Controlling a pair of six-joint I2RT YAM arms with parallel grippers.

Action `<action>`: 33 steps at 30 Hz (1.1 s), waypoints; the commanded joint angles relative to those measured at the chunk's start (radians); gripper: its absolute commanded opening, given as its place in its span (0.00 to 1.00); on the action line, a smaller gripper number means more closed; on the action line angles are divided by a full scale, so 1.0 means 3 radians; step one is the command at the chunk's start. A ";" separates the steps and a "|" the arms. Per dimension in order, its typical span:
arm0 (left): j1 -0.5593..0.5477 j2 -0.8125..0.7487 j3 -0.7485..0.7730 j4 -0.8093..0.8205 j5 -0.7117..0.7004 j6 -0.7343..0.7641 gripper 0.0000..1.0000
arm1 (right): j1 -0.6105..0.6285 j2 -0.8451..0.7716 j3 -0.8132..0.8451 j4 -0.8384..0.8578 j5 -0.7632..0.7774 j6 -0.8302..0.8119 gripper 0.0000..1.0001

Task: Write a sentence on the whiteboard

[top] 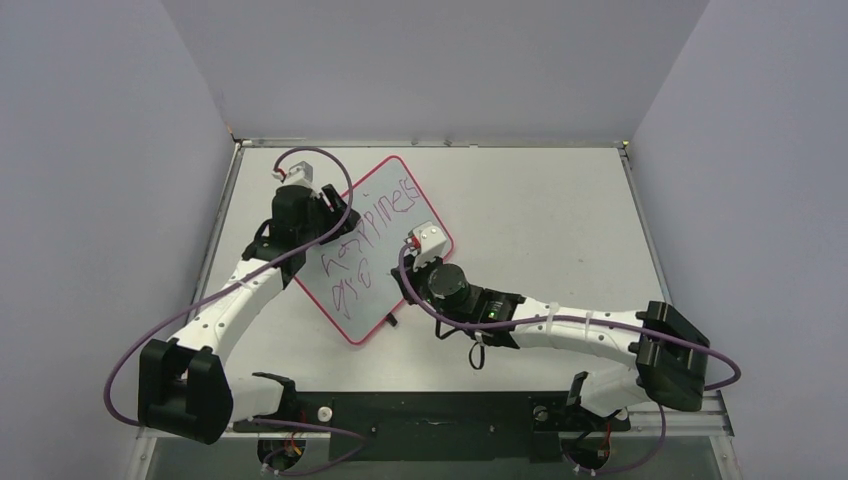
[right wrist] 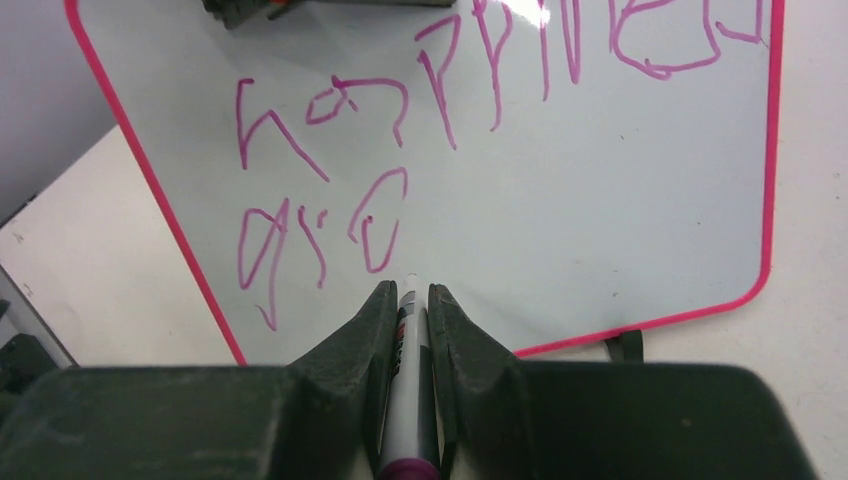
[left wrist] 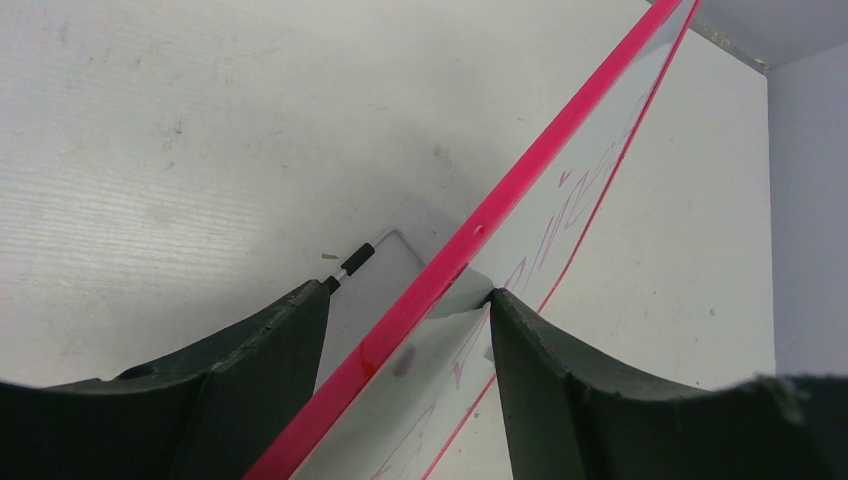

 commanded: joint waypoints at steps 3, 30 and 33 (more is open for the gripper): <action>-0.0039 -0.0033 0.0275 -0.0521 0.0026 0.0264 0.46 | -0.0082 -0.0346 -0.0514 0.0871 0.0057 -0.0148 0.00; -0.0034 0.0100 0.0414 -0.0601 -0.0027 0.0460 0.46 | -0.0268 0.0514 -0.0275 0.1975 -0.0527 -0.0087 0.00; -0.0029 0.0083 0.0414 -0.0601 -0.0036 0.0465 0.46 | -0.0268 0.0607 -0.0238 0.1972 -0.0545 -0.0080 0.00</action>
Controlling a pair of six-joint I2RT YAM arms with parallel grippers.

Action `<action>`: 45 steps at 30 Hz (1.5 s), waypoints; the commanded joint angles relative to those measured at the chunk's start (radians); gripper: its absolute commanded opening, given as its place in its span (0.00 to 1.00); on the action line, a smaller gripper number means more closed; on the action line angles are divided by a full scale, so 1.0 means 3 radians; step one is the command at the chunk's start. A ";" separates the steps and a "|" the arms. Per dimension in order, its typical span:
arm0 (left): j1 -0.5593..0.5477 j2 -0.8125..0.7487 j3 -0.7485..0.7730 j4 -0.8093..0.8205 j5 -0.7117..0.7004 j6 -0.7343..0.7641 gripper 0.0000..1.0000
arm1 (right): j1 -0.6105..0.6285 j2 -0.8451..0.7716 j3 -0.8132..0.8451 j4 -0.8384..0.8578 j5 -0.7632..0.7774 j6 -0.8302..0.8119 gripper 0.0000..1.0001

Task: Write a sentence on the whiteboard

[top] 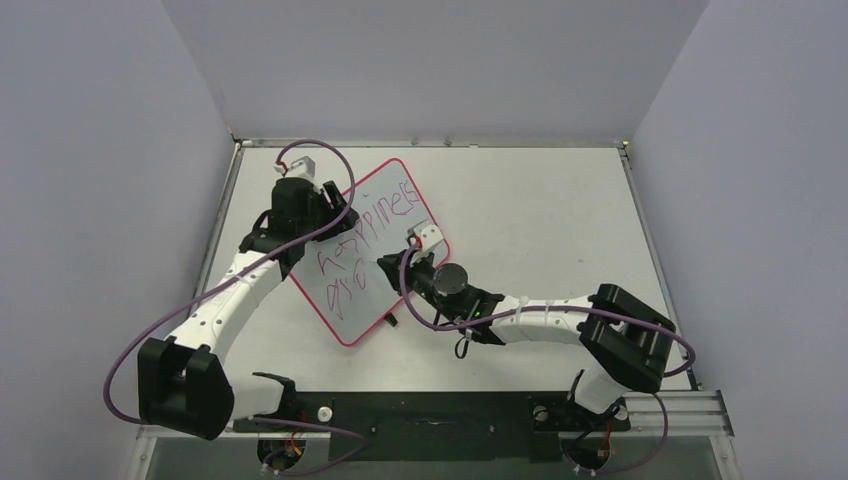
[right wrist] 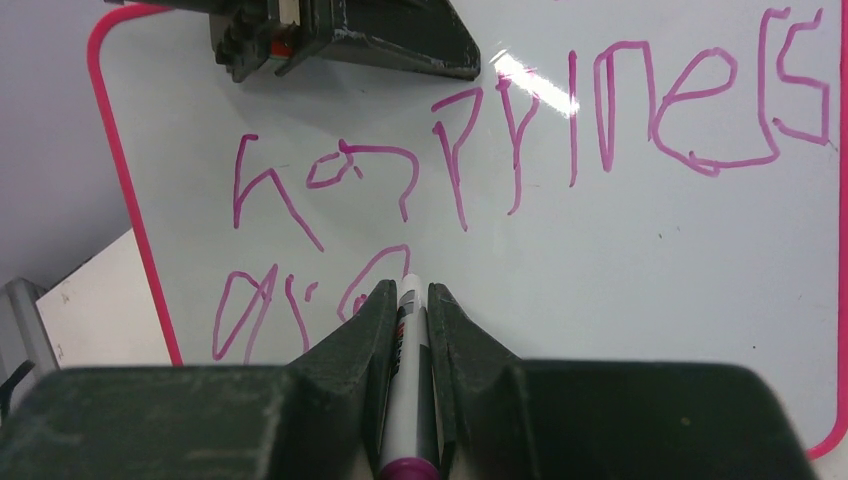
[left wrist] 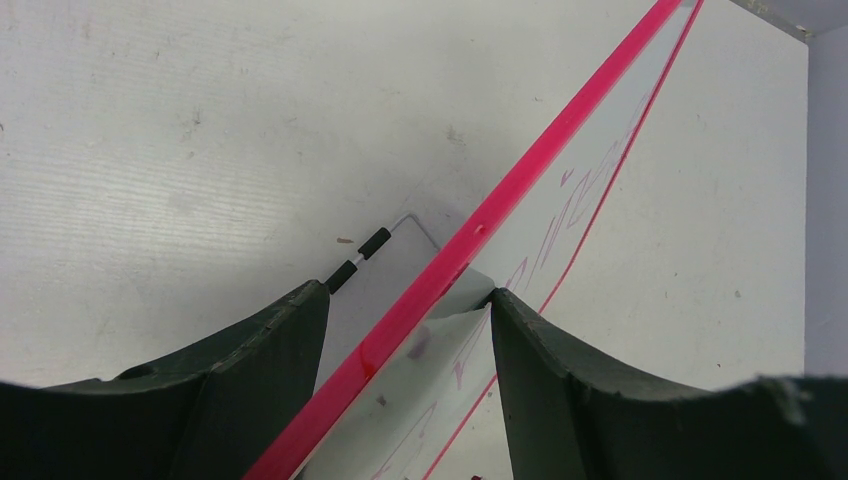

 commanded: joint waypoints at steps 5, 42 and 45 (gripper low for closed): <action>-0.0018 0.0007 0.0091 -0.0093 -0.0020 0.0285 0.46 | -0.0025 0.0156 0.0205 0.0232 -0.0045 0.0089 0.00; 0.0008 -0.0032 0.0051 -0.0019 0.0043 0.0260 0.46 | -0.0172 0.0304 0.0166 -0.0302 0.0148 0.0282 0.00; 0.0006 -0.0024 0.0052 -0.0011 0.0059 0.0260 0.46 | -0.0173 0.0280 0.0154 -0.0358 0.0196 0.0286 0.00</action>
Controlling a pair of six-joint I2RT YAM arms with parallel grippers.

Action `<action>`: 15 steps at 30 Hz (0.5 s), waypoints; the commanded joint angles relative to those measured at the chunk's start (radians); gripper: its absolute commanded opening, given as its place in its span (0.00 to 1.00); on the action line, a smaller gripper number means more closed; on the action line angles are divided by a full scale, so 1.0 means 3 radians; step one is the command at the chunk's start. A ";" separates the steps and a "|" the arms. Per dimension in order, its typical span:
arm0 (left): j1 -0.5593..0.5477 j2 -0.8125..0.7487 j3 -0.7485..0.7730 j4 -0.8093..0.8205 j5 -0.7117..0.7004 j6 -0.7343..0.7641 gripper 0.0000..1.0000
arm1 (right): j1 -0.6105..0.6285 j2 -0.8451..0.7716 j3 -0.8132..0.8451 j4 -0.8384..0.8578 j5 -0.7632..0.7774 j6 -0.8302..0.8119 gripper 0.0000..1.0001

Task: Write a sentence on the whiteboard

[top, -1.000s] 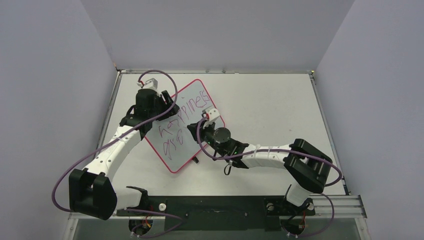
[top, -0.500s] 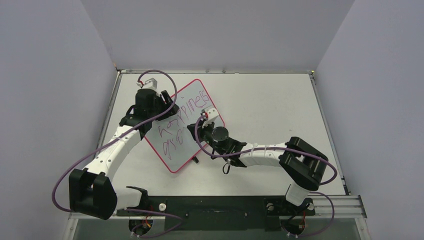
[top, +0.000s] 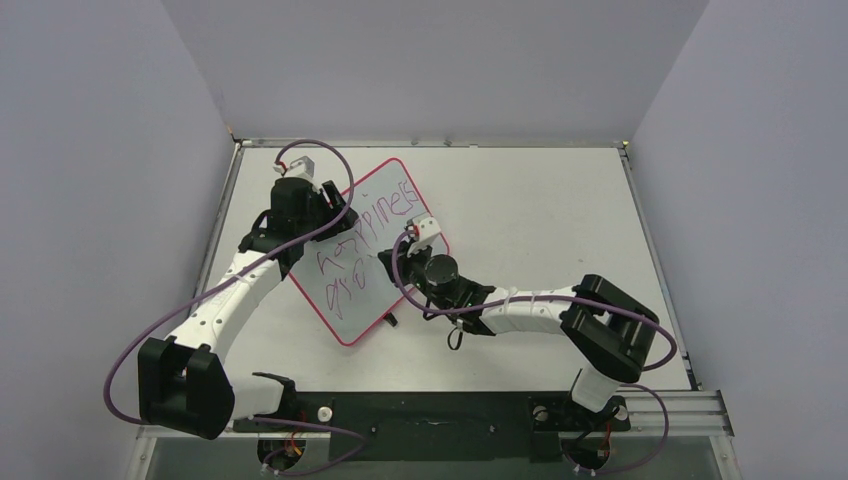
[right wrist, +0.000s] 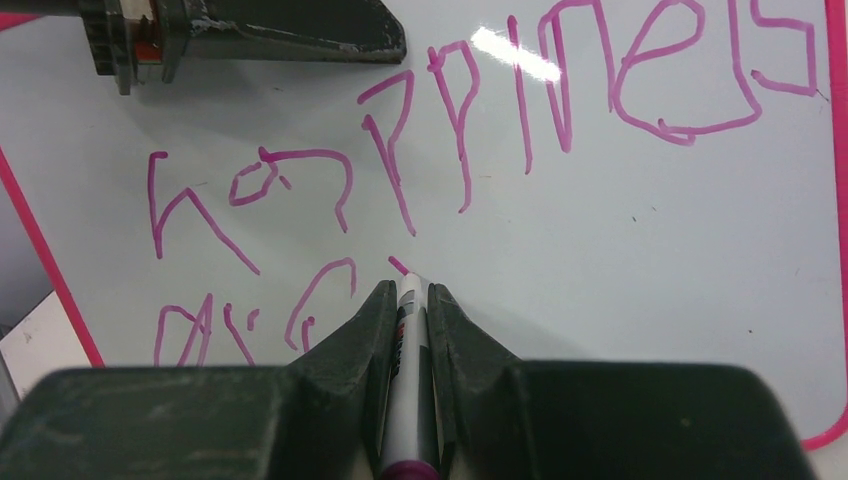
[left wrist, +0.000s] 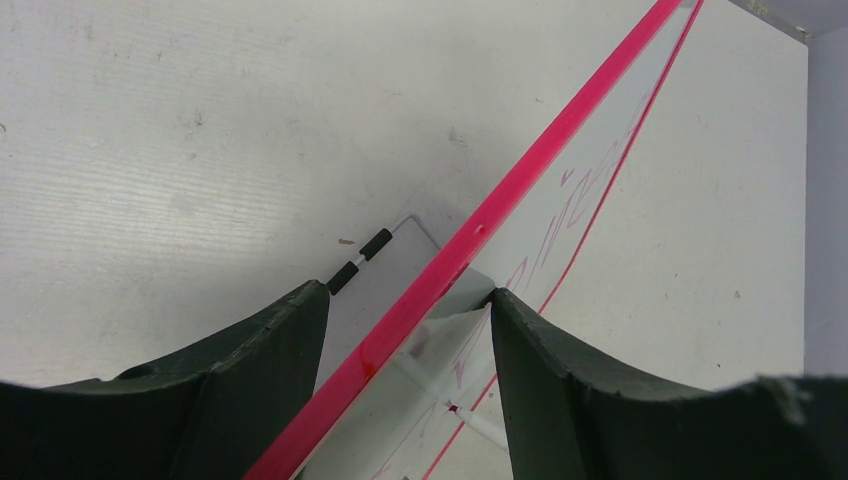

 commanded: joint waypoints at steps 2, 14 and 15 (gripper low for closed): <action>-0.0018 -0.0032 0.0052 -0.0017 0.0033 0.0255 0.46 | -0.0024 -0.0095 -0.0071 -0.0316 0.0171 0.0031 0.00; -0.0017 -0.0046 0.0021 0.0015 0.0032 0.0254 0.46 | -0.0049 -0.0122 0.0055 -0.0473 0.0274 -0.0027 0.00; -0.0017 -0.0046 0.0019 0.0019 0.0037 0.0254 0.46 | -0.0059 -0.0114 0.0075 -0.0479 0.0277 -0.0029 0.00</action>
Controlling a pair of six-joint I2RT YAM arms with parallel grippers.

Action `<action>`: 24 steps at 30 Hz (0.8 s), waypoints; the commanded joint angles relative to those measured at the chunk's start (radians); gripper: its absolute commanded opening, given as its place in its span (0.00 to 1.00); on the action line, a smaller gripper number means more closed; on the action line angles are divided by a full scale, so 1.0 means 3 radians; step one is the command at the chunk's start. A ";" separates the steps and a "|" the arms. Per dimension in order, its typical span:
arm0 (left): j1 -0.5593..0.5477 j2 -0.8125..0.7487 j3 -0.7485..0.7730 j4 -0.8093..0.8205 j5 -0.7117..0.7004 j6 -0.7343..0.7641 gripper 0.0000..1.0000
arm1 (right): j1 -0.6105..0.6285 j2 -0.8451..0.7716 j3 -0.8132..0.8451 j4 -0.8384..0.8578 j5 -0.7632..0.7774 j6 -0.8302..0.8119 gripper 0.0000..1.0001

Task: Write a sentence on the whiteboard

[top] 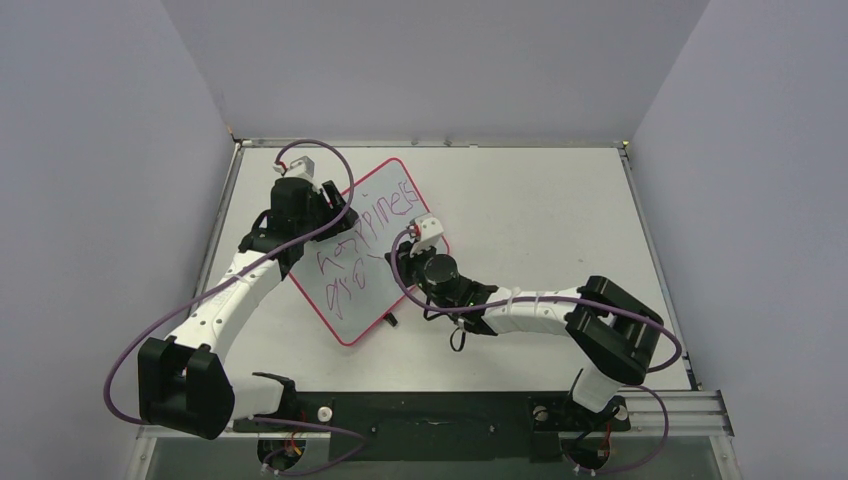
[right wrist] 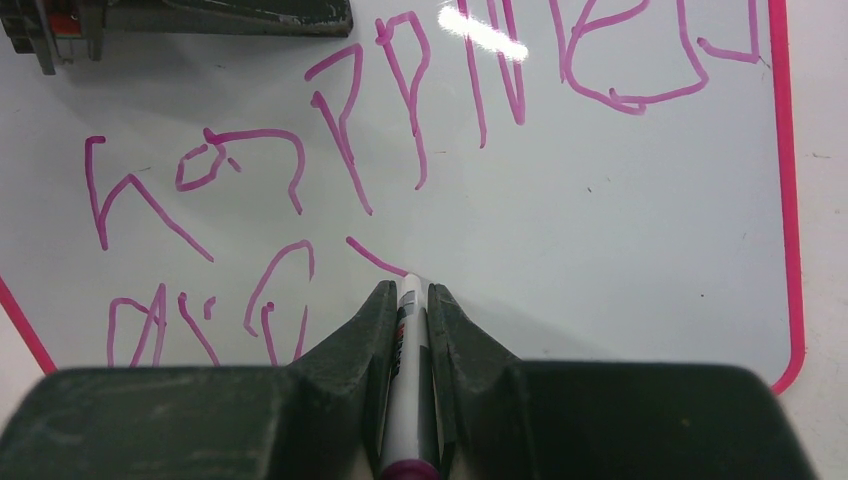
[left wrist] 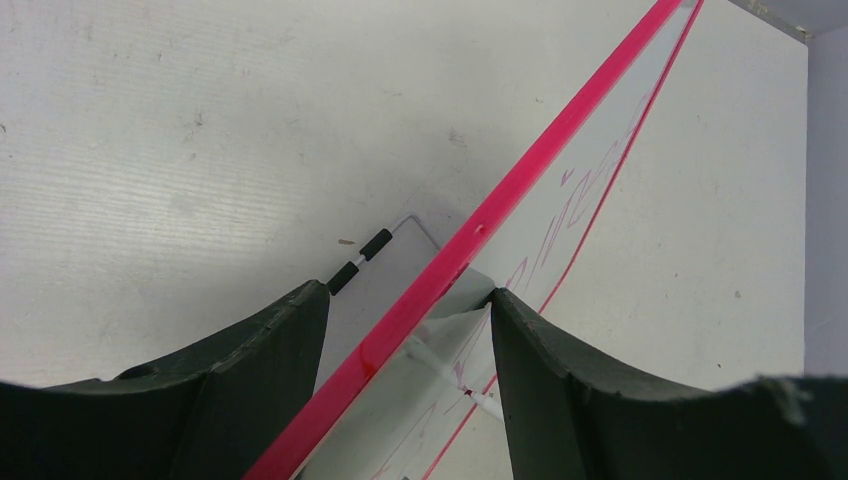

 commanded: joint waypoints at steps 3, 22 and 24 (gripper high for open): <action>-0.0017 -0.0048 0.0017 0.0018 0.0034 0.0253 0.46 | -0.0078 0.0025 0.0220 -0.0232 0.0077 -0.0052 0.00; -0.0019 -0.0051 0.0009 0.0015 0.0033 0.0256 0.46 | -0.0265 0.0094 0.0297 -0.0232 -0.0084 0.0057 0.00; -0.0020 -0.0051 0.0017 0.0014 0.0032 0.0254 0.46 | -0.0263 0.0051 0.0208 -0.0211 -0.0092 0.0097 0.00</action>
